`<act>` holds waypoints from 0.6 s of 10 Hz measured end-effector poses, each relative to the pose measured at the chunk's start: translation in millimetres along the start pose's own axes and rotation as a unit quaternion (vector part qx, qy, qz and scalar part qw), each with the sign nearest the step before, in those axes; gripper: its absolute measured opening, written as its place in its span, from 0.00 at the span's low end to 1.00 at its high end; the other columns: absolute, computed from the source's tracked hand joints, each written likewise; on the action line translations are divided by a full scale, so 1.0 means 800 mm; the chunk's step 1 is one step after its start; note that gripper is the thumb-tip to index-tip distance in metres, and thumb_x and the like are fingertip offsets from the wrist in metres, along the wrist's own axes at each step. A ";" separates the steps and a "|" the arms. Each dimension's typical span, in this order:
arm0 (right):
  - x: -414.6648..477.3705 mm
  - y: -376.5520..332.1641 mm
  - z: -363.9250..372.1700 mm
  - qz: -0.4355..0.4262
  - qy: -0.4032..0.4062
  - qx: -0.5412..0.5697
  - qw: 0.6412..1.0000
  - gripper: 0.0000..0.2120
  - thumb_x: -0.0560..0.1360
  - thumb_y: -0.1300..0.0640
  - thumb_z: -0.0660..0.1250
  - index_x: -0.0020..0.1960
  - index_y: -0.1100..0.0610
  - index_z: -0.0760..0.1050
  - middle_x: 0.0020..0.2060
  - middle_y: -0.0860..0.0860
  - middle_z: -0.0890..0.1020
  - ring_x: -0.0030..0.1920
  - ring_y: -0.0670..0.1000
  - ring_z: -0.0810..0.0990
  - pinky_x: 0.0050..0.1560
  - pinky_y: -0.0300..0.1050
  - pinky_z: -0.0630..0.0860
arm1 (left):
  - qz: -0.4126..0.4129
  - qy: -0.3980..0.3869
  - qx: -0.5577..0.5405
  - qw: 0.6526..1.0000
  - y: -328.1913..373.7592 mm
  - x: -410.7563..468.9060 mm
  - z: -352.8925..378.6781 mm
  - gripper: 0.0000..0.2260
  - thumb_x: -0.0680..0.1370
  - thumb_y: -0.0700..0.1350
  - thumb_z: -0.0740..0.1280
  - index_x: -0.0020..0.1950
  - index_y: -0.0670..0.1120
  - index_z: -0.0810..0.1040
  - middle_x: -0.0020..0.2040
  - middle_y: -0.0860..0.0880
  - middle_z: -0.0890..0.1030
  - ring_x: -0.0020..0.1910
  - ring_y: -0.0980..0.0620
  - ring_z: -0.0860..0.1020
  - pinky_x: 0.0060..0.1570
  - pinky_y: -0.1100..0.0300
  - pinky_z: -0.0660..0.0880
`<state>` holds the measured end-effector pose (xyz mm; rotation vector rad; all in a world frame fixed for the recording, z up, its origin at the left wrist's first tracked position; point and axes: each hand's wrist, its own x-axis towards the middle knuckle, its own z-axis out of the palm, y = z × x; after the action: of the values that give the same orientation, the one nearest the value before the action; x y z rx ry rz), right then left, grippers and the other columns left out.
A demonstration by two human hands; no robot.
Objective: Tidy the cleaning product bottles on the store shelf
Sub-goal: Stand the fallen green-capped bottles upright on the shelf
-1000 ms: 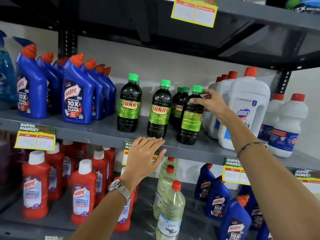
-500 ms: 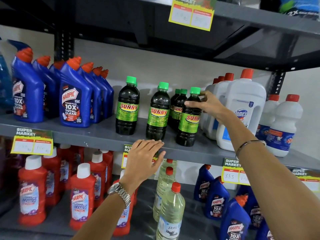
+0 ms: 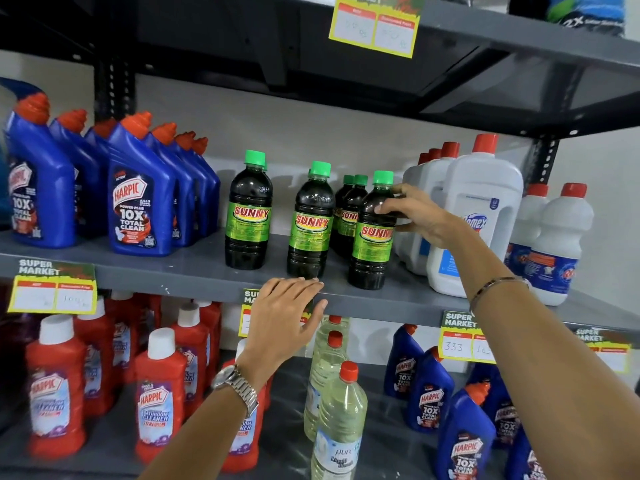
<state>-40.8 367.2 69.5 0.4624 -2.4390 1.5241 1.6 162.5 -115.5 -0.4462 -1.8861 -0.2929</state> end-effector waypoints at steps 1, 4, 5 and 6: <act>-0.002 0.003 -0.001 -0.005 0.003 0.007 1.000 0.27 0.70 0.58 0.70 0.66 0.56 0.66 0.59 0.56 0.78 0.57 0.53 0.77 0.46 0.43 0.75 | 0.002 0.011 -0.002 1.000 0.000 0.000 0.002 0.14 0.76 0.52 0.62 0.53 0.47 0.82 0.50 0.52 0.84 0.49 0.54 0.81 0.54 0.59 0.69; -0.008 0.007 0.006 -0.039 0.032 -0.004 0.999 0.26 0.70 0.57 0.71 0.64 0.56 0.65 0.60 0.56 0.75 0.56 0.52 0.76 0.56 0.48 0.75 | 0.000 -0.001 -0.008 1.000 -0.001 -0.002 0.005 0.14 0.76 0.52 0.62 0.53 0.47 0.82 0.50 0.52 0.84 0.49 0.54 0.81 0.54 0.59 0.68; -0.014 0.019 0.013 -0.054 0.039 0.016 0.998 0.33 0.69 0.57 0.72 0.70 0.55 0.61 0.63 0.54 0.73 0.61 0.53 0.74 0.61 0.51 0.72 | -0.054 0.004 -0.068 0.996 0.005 0.003 -0.005 0.14 0.76 0.53 0.61 0.51 0.48 0.83 0.48 0.53 0.84 0.47 0.55 0.81 0.52 0.62 0.68; -0.026 0.046 0.025 -0.042 0.049 0.043 0.997 0.46 0.64 0.56 0.76 0.74 0.54 0.52 0.63 0.50 0.70 0.64 0.52 0.71 0.67 0.53 0.67 | -0.192 0.061 -0.159 0.967 0.009 0.028 -0.026 0.15 0.76 0.56 0.61 0.58 0.50 0.79 0.53 0.55 0.82 0.50 0.57 0.79 0.49 0.60 0.73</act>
<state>-36.5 367.6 23.1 0.4883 -2.2579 1.5833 15.7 164.3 -87.7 -0.2637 -1.7996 -0.8709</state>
